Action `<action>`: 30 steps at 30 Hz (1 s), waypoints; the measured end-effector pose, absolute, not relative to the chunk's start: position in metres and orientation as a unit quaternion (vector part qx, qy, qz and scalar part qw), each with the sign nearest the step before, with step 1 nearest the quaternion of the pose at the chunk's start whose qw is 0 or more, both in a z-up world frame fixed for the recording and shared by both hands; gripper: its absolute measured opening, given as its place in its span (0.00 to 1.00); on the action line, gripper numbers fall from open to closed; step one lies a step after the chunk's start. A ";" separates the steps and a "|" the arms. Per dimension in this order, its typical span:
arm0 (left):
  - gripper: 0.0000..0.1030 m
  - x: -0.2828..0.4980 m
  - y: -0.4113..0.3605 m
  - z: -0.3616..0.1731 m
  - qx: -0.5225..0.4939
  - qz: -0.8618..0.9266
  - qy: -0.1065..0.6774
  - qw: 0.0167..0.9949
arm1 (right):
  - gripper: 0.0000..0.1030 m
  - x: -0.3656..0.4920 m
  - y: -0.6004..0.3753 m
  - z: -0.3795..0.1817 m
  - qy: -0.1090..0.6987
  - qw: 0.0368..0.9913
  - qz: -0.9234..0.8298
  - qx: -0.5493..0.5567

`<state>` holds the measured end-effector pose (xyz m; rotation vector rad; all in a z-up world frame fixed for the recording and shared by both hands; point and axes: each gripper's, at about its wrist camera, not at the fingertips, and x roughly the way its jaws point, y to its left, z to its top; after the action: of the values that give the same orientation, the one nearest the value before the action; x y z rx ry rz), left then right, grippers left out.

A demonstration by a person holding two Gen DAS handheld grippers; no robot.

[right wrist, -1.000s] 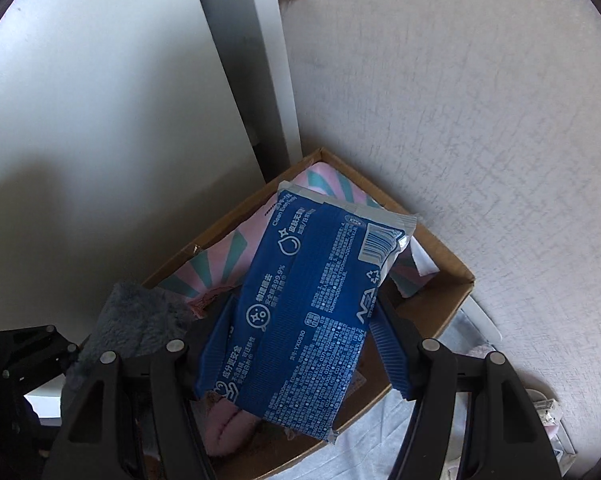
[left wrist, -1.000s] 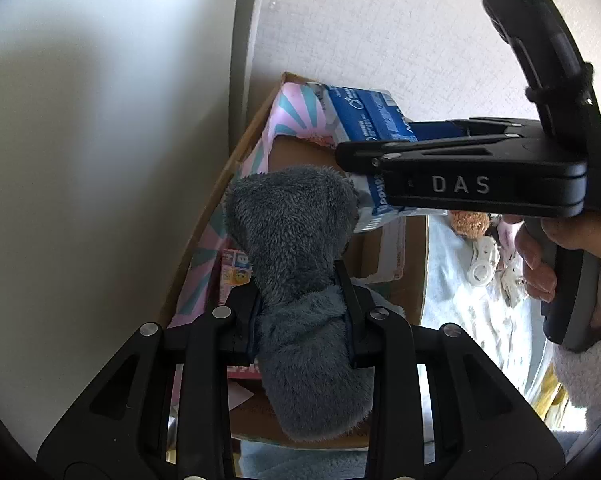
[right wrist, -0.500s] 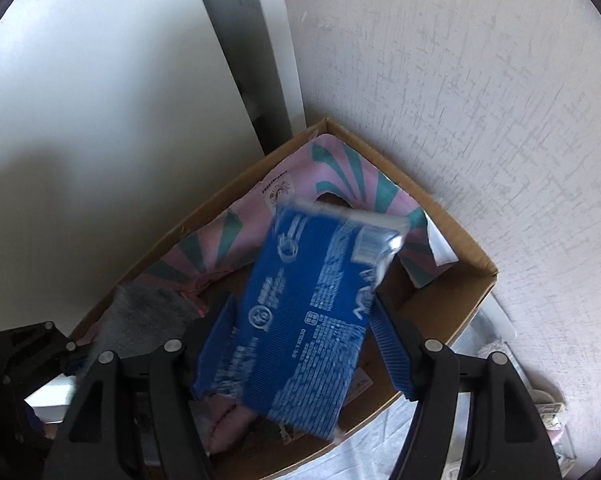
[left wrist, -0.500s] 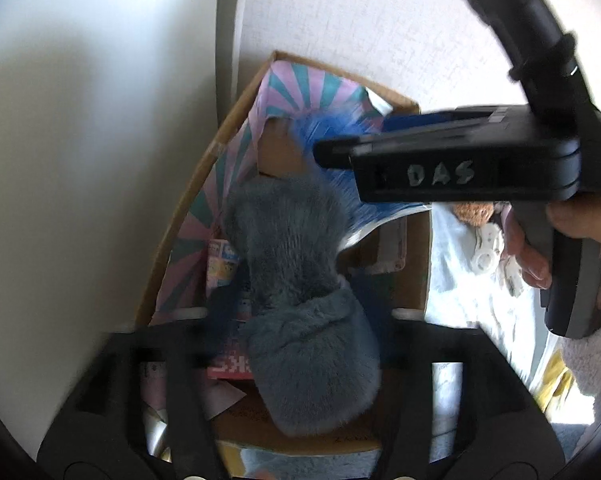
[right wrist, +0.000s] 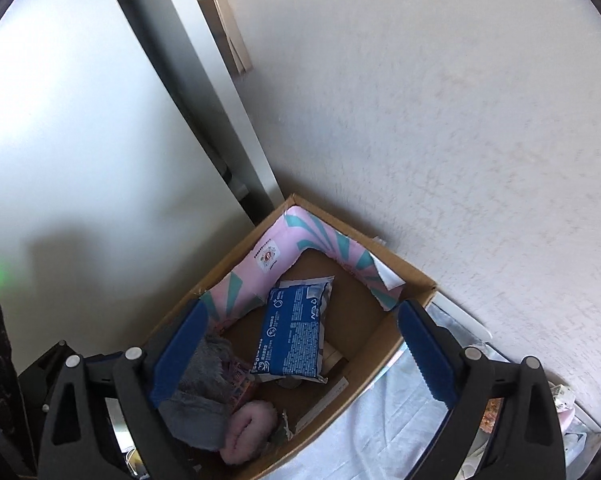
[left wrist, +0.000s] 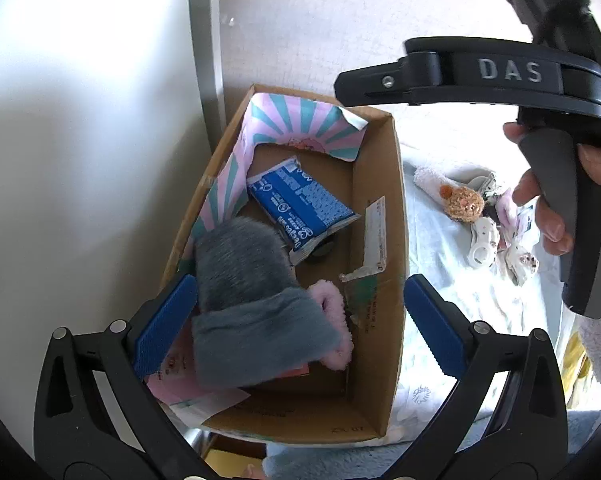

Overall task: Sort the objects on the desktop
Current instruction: 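Move both tools back toward the items on the bed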

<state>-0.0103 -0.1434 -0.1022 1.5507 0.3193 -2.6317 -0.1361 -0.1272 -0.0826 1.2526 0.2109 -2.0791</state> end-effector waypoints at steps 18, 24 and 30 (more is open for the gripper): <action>1.00 -0.006 -0.126 -0.071 0.494 -0.865 0.089 0.013 | 0.92 -0.097 -0.069 -0.041 0.064 0.322 -0.839 0.434; 1.00 -0.006 -0.119 -0.062 0.488 -0.869 0.076 0.001 | 0.92 -0.080 -0.033 -0.027 0.070 0.295 -0.855 0.421; 1.00 -0.013 -0.099 -0.055 0.486 -0.872 0.062 -0.022 | 0.92 -0.064 0.008 -0.023 0.085 0.253 -0.871 0.413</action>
<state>-0.0126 -0.0992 -0.0549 1.5472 0.1970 -2.7778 -0.0637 0.0075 -0.0232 1.1218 0.2308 -2.3673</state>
